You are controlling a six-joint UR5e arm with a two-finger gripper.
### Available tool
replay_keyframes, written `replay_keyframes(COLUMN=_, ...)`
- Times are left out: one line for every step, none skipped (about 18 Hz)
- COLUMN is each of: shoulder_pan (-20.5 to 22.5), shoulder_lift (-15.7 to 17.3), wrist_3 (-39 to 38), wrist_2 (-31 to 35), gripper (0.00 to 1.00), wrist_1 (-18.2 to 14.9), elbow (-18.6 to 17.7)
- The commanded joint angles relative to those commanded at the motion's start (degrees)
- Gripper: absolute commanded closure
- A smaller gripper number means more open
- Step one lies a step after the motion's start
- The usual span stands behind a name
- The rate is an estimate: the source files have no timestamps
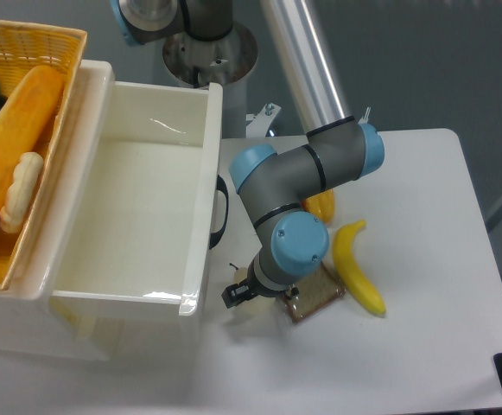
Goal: Pick up the pear
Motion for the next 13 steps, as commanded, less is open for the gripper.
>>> replay_keyframes(shoulder_pan=0.0, shoulder_lift=0.0, wrist_3=0.0, wrist_2=0.0, gripper=0.27, wrist_1=0.0, elbow=0.0)
replay_keyframes(shoulder_pan=0.0, shoulder_lift=0.0, wrist_3=0.0, wrist_2=0.0, gripper=0.3, wrist_1=0.0, elbow=0.0)
replay_keyframes(shoulder_pan=0.0, shoulder_lift=0.09, wrist_3=0.26, wrist_2=0.0, gripper=0.31, wrist_1=0.0, elbow=0.17)
replay_keyframes(shoulder_pan=0.0, shoulder_lift=0.52, wrist_3=0.52, wrist_2=0.0, gripper=0.32, wrist_1=0.0, elbow=0.26)
replay_keyframes(shoulder_pan=0.0, shoulder_lift=0.88, wrist_3=0.88, wrist_2=0.09, gripper=0.33, wrist_1=0.0, elbow=0.44)
replay_keyframes(shoulder_pan=0.09, shoulder_lift=1.14, wrist_3=1.75, wrist_2=0.09, gripper=0.33, wrist_1=0.09, elbow=0.44)
replay_keyframes(shoulder_pan=0.09, shoulder_lift=1.23, wrist_3=3.15, wrist_2=0.09, gripper=0.34, wrist_1=0.09, elbow=0.44)
replay_keyframes(shoulder_pan=0.09, shoulder_lift=1.49, wrist_3=4.21, wrist_2=0.17, gripper=0.36, wrist_1=0.0, elbow=0.44)
replay_keyframes(shoulder_pan=0.09, shoulder_lift=2.1, wrist_3=5.18, wrist_2=0.61, gripper=0.36, wrist_1=-0.09, elbow=0.44)
replay_keyframes(shoulder_pan=0.17, shoulder_lift=2.63, wrist_3=5.97, wrist_2=1.05, gripper=0.36, wrist_1=-0.09, elbow=0.53)
replay_keyframes(shoulder_pan=0.35, shoulder_lift=4.46, wrist_3=9.63, wrist_2=1.14, gripper=0.36, wrist_1=-0.17, elbow=0.53)
replay_keyframes(shoulder_pan=0.79, shoulder_lift=6.31, wrist_3=14.02, wrist_2=1.14, gripper=0.36, wrist_1=0.0, elbow=0.61)
replay_keyframes(shoulder_pan=0.88, shoulder_lift=6.85, wrist_3=16.59, wrist_2=1.23, gripper=0.36, wrist_1=0.0, elbow=0.88)
